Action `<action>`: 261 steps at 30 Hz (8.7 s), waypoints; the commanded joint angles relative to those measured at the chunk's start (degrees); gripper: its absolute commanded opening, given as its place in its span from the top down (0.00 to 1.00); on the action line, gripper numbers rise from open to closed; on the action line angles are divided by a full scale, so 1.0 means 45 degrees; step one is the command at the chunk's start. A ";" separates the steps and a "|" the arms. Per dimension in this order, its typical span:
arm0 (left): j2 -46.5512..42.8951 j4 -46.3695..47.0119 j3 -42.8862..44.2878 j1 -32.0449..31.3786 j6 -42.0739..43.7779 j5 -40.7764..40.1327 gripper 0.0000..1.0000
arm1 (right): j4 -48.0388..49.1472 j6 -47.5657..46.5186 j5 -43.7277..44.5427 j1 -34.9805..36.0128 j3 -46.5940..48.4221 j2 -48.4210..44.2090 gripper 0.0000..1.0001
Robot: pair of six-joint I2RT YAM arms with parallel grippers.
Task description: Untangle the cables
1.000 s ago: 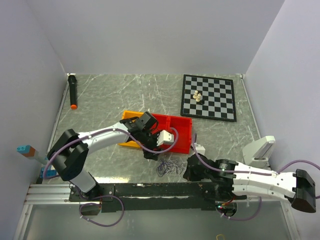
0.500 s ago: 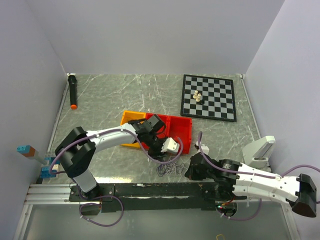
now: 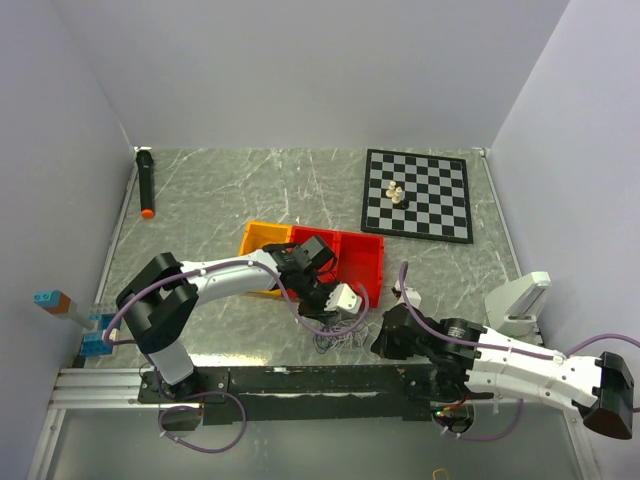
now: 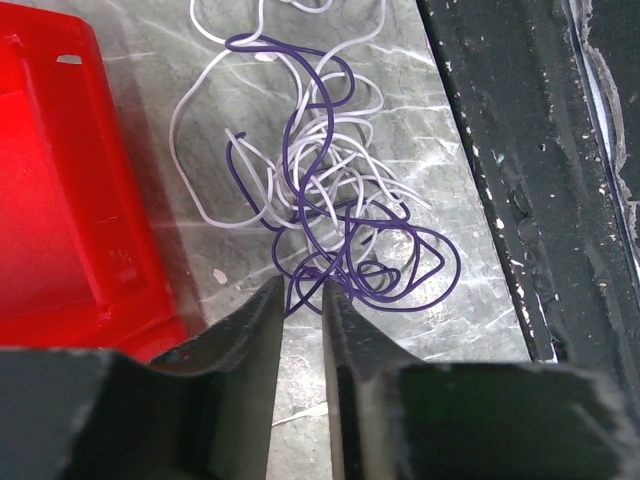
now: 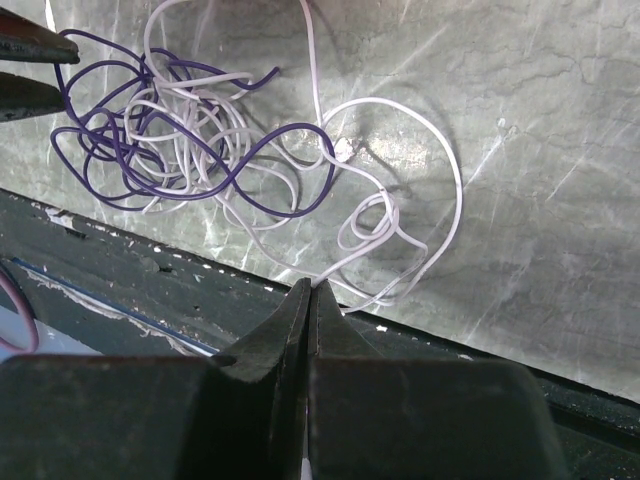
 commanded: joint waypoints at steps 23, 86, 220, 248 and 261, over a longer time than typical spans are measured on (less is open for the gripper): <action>-0.0853 -0.0392 0.0421 -0.0071 -0.0790 -0.0468 0.99 | -0.0241 -0.0276 0.0319 -0.0298 0.0626 -0.0208 1.00; -0.7358 0.4837 1.2477 0.1472 -0.2218 -1.0001 0.99 | 0.0619 -0.0178 0.0534 -0.0630 -0.0449 0.1608 1.00; -0.7829 0.5697 1.2022 0.1355 -0.1691 -0.7871 0.99 | 1.2024 -0.9125 -0.2454 0.0522 0.3988 1.1648 1.00; -0.5719 0.8217 1.1225 0.1277 -0.1162 -0.8262 0.99 | 0.7885 -0.5042 0.0143 0.0873 -0.1288 0.1805 1.00; -0.5582 0.9310 0.7671 0.1238 -0.0948 -0.8768 0.99 | 0.6341 -0.4418 0.1140 0.0893 -0.1424 -0.0422 1.00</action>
